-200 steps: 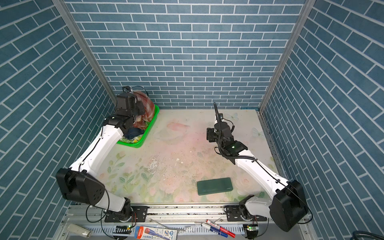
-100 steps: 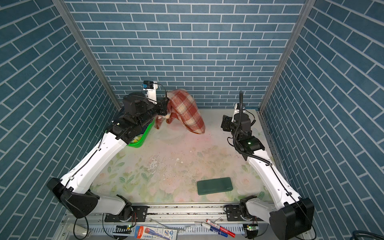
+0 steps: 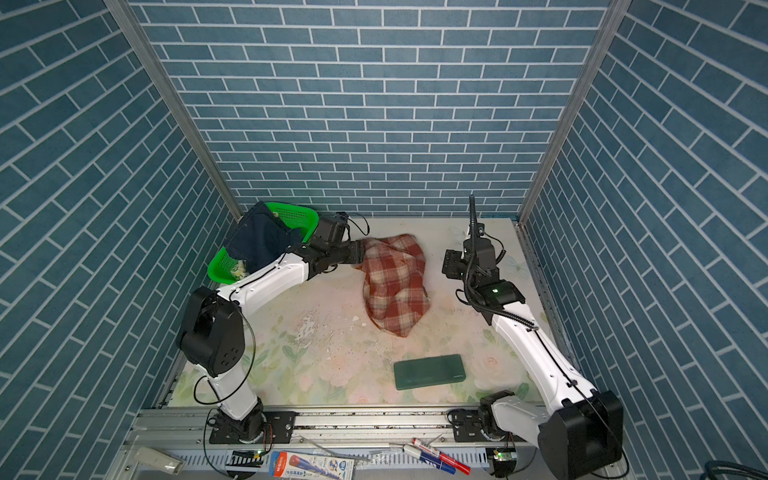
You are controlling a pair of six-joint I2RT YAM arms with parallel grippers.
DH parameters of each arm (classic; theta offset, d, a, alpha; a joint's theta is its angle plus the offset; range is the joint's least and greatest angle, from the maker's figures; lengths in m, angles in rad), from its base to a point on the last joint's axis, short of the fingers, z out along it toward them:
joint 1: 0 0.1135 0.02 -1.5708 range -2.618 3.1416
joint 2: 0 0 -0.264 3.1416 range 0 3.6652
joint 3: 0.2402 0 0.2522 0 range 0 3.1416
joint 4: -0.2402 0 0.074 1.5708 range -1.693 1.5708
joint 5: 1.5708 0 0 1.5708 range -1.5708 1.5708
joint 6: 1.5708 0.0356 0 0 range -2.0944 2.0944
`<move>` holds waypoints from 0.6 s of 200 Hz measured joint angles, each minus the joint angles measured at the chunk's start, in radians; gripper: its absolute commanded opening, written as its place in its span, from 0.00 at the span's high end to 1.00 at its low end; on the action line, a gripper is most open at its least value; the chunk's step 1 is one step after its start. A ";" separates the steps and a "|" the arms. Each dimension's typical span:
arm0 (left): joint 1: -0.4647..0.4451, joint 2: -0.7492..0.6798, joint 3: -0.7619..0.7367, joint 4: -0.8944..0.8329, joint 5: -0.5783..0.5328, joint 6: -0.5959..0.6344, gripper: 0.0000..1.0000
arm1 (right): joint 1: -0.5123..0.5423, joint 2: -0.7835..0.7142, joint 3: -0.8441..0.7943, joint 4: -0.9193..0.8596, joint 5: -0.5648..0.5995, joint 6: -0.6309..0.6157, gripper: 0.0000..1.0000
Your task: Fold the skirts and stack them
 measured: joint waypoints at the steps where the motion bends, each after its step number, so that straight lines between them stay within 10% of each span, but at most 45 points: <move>1: 0.000 -0.002 -0.002 0.000 0.000 0.000 0.32 | 0.001 0.002 -0.001 0.000 -0.001 0.000 0.27; 120: -0.098 -0.188 -0.414 0.086 -0.051 -0.028 0.37 | 0.225 0.299 -0.114 0.036 -0.041 0.011 0.28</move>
